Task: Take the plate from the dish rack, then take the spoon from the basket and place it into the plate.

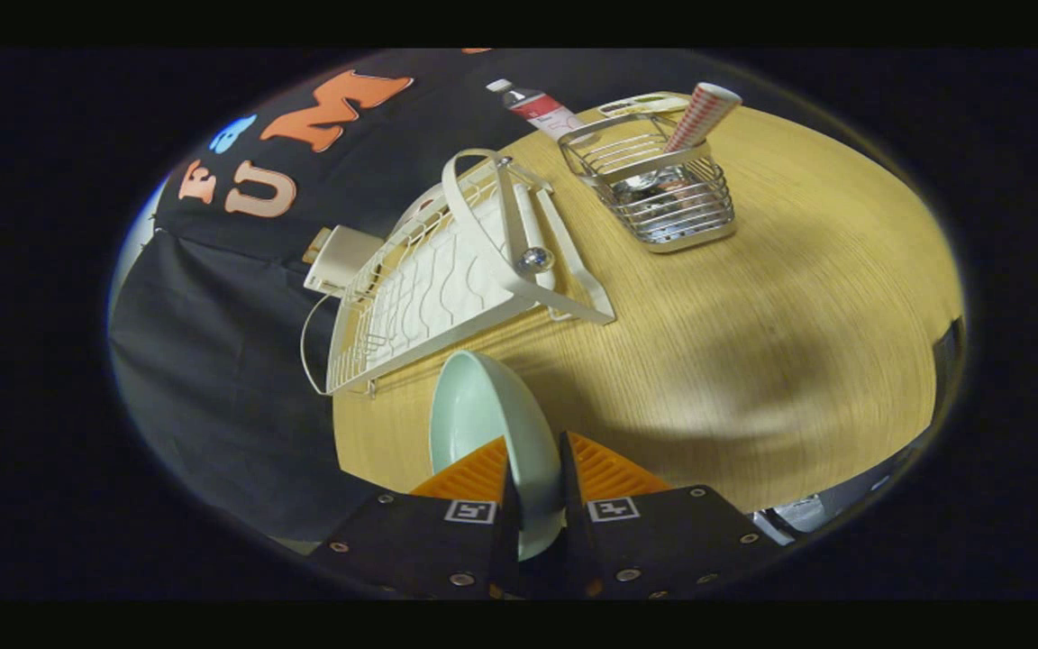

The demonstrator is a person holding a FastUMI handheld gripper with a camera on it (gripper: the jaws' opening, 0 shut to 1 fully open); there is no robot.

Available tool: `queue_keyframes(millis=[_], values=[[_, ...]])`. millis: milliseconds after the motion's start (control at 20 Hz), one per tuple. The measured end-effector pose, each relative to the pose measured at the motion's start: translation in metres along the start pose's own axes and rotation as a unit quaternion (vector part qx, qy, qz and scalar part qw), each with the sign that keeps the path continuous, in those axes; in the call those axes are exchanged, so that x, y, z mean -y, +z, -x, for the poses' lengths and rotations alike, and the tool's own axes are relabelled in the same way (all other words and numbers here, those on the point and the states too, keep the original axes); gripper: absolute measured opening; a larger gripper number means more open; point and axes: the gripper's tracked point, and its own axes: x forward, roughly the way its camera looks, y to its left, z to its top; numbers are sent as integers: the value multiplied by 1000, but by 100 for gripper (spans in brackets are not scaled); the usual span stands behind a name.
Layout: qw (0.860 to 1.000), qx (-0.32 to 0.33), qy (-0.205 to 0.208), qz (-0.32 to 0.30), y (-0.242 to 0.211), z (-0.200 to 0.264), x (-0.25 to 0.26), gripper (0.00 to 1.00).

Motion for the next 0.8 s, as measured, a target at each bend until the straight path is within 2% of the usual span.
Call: queue_keyframes(millis=[150,300,450,500,550,600,800], values=[[1000,3,-16,2,-1,-3,8,22],[999,26,-17,12,12,-1,8,34],[996,67,-41,50,30,7,16,49],[993,83,-53,66,39,12,19,59],[989,100,-67,81,46,18,24,63],[985,119,-78,94,55,23,27,72],[967,192,-116,121,93,46,40,81]])
